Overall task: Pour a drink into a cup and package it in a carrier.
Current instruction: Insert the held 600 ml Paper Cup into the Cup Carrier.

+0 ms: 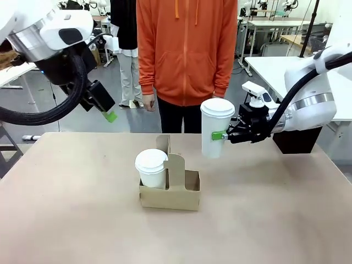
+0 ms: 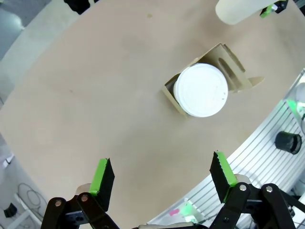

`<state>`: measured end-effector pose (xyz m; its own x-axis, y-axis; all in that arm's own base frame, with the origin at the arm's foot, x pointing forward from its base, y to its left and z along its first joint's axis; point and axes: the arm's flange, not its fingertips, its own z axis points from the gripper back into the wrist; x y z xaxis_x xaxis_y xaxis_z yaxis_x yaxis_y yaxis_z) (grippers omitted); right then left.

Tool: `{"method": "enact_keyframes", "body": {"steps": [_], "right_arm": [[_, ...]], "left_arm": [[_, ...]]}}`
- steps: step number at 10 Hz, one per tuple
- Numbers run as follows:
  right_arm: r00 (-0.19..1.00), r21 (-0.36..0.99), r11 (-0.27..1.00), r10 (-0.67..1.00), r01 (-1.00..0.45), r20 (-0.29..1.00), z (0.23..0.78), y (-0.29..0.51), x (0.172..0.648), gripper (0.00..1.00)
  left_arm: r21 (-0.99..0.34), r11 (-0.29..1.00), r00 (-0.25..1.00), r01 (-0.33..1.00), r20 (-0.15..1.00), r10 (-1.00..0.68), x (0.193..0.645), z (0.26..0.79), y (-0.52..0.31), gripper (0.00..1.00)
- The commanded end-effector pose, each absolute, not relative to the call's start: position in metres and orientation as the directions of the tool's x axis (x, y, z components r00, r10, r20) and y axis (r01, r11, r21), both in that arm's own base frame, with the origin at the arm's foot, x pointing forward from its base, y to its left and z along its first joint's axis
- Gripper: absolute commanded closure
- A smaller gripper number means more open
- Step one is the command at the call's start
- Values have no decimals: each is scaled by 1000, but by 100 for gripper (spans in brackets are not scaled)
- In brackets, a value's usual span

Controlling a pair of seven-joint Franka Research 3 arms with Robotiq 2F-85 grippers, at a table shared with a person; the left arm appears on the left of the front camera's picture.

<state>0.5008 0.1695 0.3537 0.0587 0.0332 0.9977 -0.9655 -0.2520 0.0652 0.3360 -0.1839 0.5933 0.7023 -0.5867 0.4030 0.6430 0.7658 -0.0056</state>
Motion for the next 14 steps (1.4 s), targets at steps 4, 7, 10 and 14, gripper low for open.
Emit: {"method": "enact_keyframes", "body": {"steps": [4,7,10,14], "right_arm": [[55,23,-353,-81,-935,995,358,207,487,15],[121,71,-409,-98,-910,988,328,244,491,15],[157,96,-439,-105,-893,982,306,253,487,15],[182,130,-471,-67,-873,981,295,254,474,15]], "left_arm": [[-46,723,665,689,437,-606,337,577,-155,0],[4,647,567,763,478,-671,332,552,-119,0],[16,526,444,850,517,-732,335,521,-83,0],[31,527,444,850,498,-745,336,518,-78,0]]}}
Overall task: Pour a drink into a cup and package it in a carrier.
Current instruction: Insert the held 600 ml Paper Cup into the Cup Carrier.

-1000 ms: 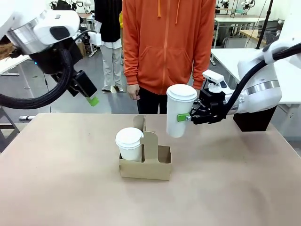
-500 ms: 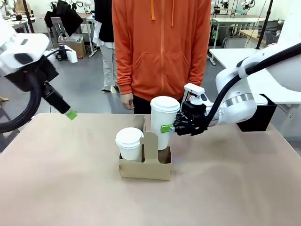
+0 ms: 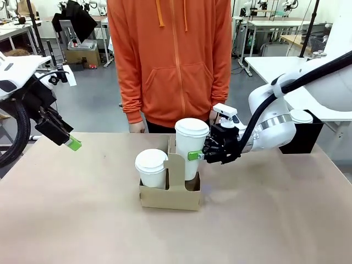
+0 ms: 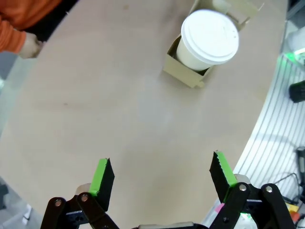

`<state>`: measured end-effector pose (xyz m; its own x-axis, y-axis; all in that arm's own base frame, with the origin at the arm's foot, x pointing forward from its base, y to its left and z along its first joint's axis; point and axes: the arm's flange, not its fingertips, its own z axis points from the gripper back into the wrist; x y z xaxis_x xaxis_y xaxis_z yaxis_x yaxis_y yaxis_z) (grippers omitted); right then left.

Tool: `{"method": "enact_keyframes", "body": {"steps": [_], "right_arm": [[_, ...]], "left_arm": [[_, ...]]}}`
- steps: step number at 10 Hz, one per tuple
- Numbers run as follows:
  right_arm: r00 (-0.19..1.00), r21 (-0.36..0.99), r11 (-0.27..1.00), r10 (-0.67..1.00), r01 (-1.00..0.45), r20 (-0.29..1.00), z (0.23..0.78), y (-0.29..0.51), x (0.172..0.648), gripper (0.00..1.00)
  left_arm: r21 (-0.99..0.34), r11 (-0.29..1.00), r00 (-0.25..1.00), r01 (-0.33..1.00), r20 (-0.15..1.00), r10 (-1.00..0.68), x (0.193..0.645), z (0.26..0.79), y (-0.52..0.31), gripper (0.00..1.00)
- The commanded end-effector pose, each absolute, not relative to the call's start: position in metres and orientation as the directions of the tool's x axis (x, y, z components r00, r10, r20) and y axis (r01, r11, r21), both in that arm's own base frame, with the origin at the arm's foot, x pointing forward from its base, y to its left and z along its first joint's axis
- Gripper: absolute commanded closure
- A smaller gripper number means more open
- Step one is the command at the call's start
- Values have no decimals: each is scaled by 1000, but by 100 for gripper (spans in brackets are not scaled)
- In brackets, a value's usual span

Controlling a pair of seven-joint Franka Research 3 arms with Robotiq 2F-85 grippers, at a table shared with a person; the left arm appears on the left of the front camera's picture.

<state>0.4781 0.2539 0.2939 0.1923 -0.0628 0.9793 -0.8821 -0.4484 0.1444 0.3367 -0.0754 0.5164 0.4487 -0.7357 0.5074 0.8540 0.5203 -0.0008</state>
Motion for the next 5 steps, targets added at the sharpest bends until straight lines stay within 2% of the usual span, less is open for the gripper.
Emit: {"method": "enact_keyframes", "body": {"steps": [1,5], "right_arm": [[183,130,-478,-66,-869,981,293,254,471,15],[192,136,-501,-62,-855,980,280,261,465,15]], "left_arm": [[31,527,444,850,498,-745,336,518,-78,0],[31,527,444,850,498,-745,336,518,-78,0]]}}
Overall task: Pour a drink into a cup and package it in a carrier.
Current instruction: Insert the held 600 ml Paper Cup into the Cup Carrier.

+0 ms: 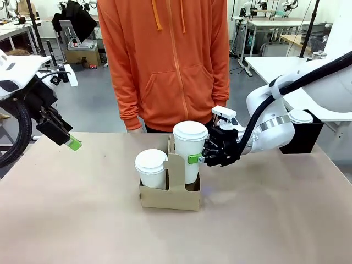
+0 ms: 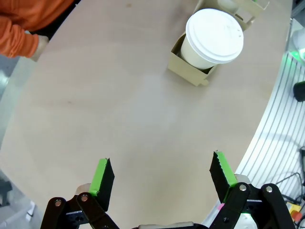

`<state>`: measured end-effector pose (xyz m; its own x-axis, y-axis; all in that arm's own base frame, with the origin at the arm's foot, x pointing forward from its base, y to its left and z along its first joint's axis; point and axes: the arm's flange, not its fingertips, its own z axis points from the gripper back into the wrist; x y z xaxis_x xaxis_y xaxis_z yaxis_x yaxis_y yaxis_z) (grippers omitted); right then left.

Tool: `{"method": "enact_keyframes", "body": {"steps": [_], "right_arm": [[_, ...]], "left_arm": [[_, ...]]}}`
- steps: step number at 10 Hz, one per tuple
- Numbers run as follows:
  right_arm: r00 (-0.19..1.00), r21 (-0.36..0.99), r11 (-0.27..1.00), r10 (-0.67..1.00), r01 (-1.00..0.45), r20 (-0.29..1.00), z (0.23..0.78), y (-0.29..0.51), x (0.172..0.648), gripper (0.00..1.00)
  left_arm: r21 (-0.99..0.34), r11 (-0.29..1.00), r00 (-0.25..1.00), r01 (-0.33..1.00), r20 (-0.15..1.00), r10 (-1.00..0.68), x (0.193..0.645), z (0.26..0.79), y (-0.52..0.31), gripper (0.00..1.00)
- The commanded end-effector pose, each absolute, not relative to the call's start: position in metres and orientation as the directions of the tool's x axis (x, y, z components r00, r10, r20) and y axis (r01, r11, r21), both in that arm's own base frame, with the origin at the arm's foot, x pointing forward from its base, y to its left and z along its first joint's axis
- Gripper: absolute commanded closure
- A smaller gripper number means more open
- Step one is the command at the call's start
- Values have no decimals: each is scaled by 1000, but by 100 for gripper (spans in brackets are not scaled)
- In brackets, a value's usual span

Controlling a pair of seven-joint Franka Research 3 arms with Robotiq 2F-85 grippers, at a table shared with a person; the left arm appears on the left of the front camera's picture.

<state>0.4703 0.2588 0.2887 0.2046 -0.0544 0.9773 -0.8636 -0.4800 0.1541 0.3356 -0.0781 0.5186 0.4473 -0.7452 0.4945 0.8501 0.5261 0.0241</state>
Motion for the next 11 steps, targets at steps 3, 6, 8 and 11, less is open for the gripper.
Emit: {"method": "enact_keyframes", "body": {"steps": [3,6,8,11], "right_arm": [[196,140,-504,-60,-852,979,271,260,458,15],[212,160,-515,-45,-842,976,254,254,460,15],[214,164,-517,-38,-840,976,250,253,457,15],[201,164,-538,-9,-827,980,237,253,460,15]], "left_arm": [[31,527,444,850,498,-745,336,518,-78,0],[31,527,444,850,498,-745,336,518,-78,0],[31,527,444,850,498,-745,336,518,-78,0],[31,527,444,850,498,-745,336,518,-78,0]]}}
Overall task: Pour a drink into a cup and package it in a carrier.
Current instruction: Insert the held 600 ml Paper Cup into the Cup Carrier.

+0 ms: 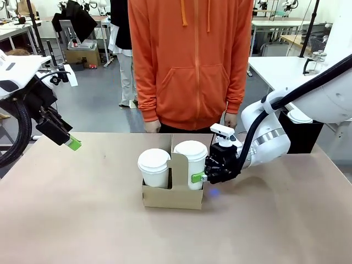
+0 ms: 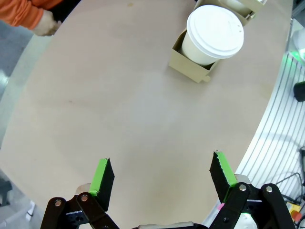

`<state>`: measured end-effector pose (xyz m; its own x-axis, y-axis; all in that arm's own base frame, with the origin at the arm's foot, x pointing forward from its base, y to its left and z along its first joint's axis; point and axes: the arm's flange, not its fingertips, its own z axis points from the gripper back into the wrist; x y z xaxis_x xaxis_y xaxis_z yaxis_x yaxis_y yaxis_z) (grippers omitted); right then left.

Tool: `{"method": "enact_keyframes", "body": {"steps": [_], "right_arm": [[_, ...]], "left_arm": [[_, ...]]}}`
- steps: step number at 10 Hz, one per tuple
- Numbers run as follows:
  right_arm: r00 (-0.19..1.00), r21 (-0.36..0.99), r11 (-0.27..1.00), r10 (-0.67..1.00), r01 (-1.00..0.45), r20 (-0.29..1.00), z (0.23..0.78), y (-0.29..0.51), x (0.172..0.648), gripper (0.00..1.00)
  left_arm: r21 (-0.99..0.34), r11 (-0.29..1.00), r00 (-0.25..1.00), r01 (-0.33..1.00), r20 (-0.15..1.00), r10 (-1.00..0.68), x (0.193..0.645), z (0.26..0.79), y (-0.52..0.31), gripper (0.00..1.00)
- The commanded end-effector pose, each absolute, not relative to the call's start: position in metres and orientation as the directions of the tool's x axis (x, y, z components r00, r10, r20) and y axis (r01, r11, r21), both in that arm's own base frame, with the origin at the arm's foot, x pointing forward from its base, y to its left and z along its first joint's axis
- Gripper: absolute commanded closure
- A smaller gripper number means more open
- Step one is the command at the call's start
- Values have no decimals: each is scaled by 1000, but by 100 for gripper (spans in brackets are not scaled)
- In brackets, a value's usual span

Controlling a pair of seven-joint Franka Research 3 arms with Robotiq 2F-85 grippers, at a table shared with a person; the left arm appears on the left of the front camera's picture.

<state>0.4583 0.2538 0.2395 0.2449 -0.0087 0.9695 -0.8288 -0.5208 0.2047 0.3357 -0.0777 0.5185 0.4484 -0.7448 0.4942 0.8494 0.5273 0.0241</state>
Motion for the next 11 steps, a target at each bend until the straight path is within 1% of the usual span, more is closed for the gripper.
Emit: {"method": "enact_keyframes", "body": {"steps": [1,6,7,9,11], "right_arm": [[189,159,-542,-1,-825,982,233,254,462,15],[172,158,-557,27,-816,985,224,252,463,15],[162,149,-548,25,-823,986,224,252,463,0],[129,141,-536,61,-832,990,232,250,460,0],[91,127,-497,96,-858,991,250,235,456,0]], "left_arm": [[31,527,444,850,498,-745,336,518,-78,0],[31,527,444,850,498,-745,336,518,-78,0],[31,527,444,850,498,-745,336,518,-78,0],[31,527,444,850,498,-745,336,518,-78,0],[31,527,444,850,498,-745,336,518,-78,0]]}}
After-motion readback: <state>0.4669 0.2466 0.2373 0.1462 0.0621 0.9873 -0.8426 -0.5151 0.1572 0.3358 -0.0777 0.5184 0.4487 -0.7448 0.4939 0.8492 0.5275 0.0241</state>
